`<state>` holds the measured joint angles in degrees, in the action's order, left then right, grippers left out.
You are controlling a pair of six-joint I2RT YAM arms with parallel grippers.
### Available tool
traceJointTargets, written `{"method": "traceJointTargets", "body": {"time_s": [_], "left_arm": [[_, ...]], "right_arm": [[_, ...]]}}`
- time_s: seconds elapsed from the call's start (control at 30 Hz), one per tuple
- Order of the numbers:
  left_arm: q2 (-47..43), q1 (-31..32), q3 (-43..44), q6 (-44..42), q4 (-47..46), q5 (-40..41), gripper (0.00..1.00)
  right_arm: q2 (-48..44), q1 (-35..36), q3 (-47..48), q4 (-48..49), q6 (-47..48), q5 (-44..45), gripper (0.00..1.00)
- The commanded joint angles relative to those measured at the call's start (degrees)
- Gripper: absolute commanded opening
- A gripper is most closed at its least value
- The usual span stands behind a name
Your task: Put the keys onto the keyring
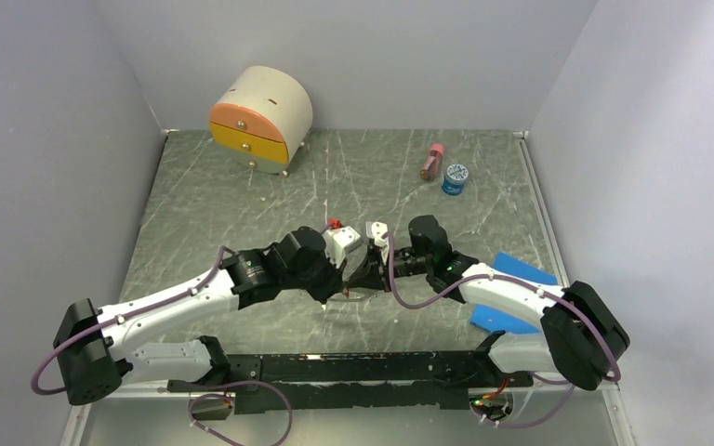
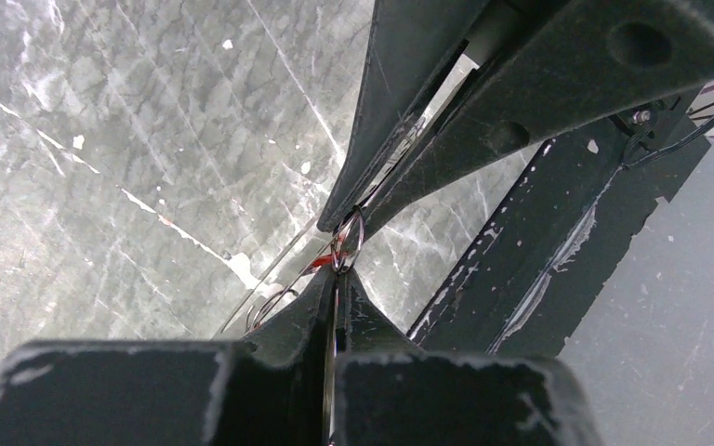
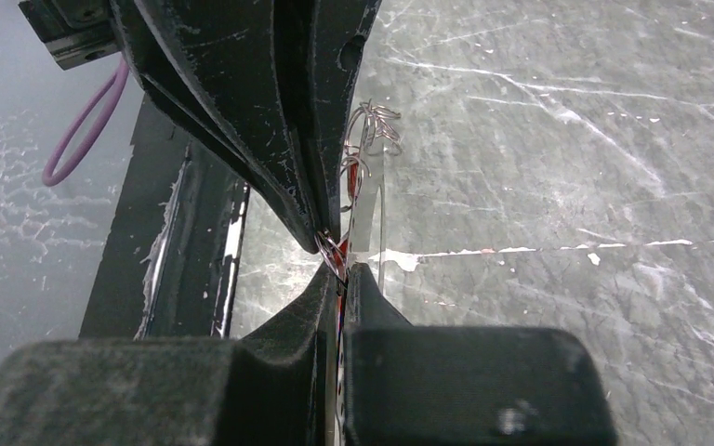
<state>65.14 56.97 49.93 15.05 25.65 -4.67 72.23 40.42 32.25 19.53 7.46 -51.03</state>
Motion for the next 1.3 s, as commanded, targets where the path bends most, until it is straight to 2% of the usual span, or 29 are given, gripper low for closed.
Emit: {"method": "traceJointTargets", "body": {"time_s": [0.0,0.1,0.17,0.27,0.37,0.43,0.53,0.7,0.8,0.9,0.97,1.27], "left_arm": [[0.1,0.8,-1.4,-1.4,-0.2,1.9,0.12],[-2.0,0.9,-2.6,-1.4,-1.9,3.0,0.3],[-4.8,1.0,-4.0,-1.6,-3.7,3.6,0.39],[-11.2,1.0,-6.8,-1.9,-7.0,4.4,0.56],[-16.9,1.0,-9.8,-2.6,-10.7,3.7,0.6],[-19.8,0.9,-11.5,-3.4,-13.1,3.6,0.6],[-22.6,0.9,-13.9,-6.1,-16.1,1.9,0.53],[-22.7,0.9,-17.2,-17.3,-21.0,-5.4,0.52],[-22.2,0.9,-19.3,-22.1,-25.0,-6.1,0.51],[-22.6,1.0,-21.4,-26.3,-29.1,-6.8,0.42],[-22.6,0.9,-22.1,-27.6,-30.6,-6.0,0.37],[-20.3,1.0,-22.9,-29.7,-33.4,-4.1,0.36]], "right_arm": [[-1.3,-0.2,1.0,7.0,-0.9,-1.9,0.0],[-1.4,-0.2,1.0,6.9,-1.0,-1.9,0.0],[-1.3,-0.2,0.8,7.1,-1.0,-2.0,0.0],[-1.3,-0.2,0.9,6.7,-1.0,-2.1,0.0],[-1.7,-0.2,0.8,7.0,-1.1,-2.2,0.0],[-1.8,-0.2,0.5,7.2,-1.0,-2.1,0.0],[-1.9,-0.2,0.9,6.3,-0.8,-2.0,0.0],[-2.3,-0.2,0.8,6.5,-0.9,-2.1,0.0],[-2.2,-0.2,1.5,5.0,-0.2,-2.0,0.0],[-2.4,-0.2,1.2,5.2,0.0,-2.0,0.0],[-2.5,-0.2,1.1,5.2,0.1,-2.1,0.0],[-2.1,-0.2,1.9,4.5,0.3,-2.1,0.0]]}}
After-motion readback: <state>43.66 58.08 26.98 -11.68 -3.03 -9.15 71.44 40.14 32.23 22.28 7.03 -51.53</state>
